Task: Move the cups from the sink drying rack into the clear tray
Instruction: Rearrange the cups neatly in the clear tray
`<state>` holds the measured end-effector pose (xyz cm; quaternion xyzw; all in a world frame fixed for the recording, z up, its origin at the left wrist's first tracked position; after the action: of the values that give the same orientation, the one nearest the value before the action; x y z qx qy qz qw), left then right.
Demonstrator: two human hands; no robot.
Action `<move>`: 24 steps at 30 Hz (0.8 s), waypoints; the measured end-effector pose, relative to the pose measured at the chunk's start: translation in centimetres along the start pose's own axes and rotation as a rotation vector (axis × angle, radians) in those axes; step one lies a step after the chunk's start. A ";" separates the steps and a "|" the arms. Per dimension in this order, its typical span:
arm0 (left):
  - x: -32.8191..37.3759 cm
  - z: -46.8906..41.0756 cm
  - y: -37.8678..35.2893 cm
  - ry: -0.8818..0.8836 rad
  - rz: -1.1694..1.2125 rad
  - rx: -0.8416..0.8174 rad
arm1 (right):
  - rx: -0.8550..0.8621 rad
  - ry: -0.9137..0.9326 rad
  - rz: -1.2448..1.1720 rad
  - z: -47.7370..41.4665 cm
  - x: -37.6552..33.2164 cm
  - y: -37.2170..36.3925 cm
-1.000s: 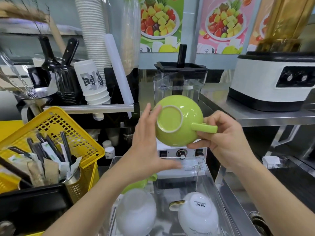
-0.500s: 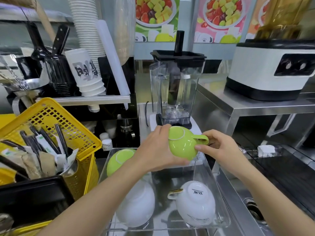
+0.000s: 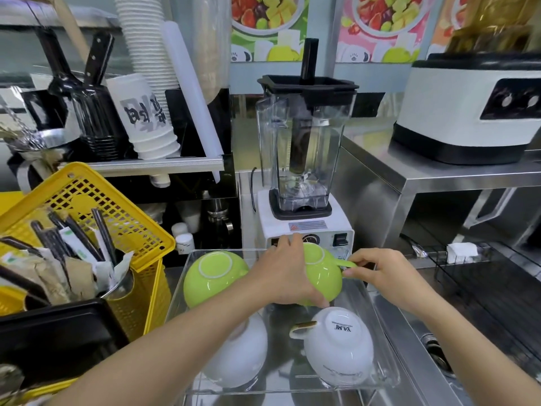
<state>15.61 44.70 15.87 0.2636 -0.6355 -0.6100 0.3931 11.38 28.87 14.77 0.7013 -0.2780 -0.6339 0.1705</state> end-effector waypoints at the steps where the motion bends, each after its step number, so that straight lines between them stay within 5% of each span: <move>1: 0.0 -0.1 -0.1 -0.004 -0.011 -0.007 | 0.004 0.002 0.010 0.0 -0.1 -0.1; 24: -0.4 -0.2 -1.4 -0.045 0.037 -0.159 | 0.021 0.034 0.057 -0.3 1.1 -0.9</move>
<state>15.78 44.71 14.41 0.2061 -0.5982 -0.6572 0.4096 11.87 28.85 13.40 0.7055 -0.3017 -0.6138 0.1860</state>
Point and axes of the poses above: each hand's wrist, its own z-axis away from the middle knuckle, its own y-axis out of the back of the hand, x = y × z, the point moved 7 cm from there along -z, towards the middle knuckle, and after that the axes turned 12 degrees about -z, right-handed, at the moved point
